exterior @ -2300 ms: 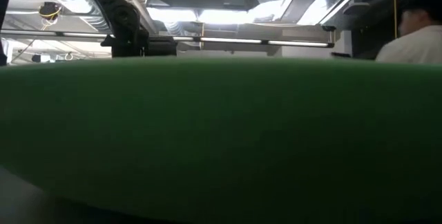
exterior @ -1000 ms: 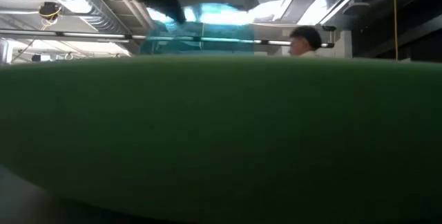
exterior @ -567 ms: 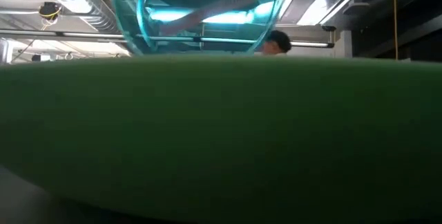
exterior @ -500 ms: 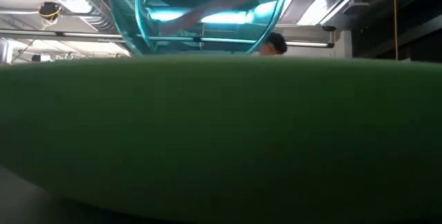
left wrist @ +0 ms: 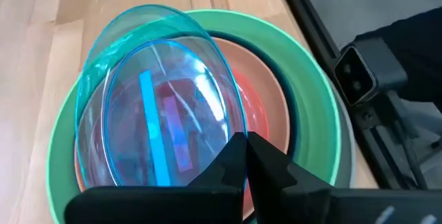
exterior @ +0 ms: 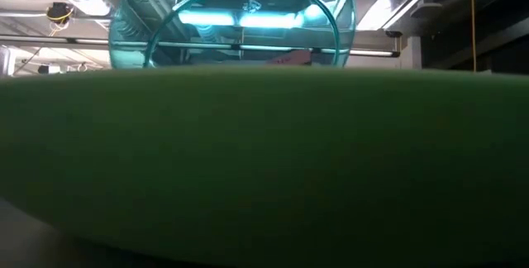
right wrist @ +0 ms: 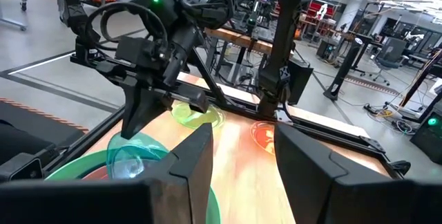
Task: Stack plastic plates
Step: Stack the blue plate on top of pink plate
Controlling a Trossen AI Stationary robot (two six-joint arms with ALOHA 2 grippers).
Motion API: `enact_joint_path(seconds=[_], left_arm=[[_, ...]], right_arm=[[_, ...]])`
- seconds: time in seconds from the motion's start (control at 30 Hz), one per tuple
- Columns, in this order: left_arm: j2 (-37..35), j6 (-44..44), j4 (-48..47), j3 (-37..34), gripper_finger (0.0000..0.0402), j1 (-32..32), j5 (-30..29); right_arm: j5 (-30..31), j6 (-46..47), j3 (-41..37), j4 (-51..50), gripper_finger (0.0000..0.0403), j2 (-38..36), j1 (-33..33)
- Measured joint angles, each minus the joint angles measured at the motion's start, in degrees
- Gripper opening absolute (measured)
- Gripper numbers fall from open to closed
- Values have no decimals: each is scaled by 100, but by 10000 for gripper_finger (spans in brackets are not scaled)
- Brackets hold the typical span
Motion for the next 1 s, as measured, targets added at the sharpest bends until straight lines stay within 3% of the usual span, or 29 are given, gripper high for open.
enact_joint_path(seconds=[0.3,0.6,1.0], left_arm=[[22,42,-118,0,2,140,52],[24,-112,-116,-2,2,370,596],[24,-125,102,-2,2,348,787]], right_arm=[[-1,0,-2,9,149,104,-4],[51,-42,-2,19,149,162,-4],[55,-44,-2,28,149,162,-4]])
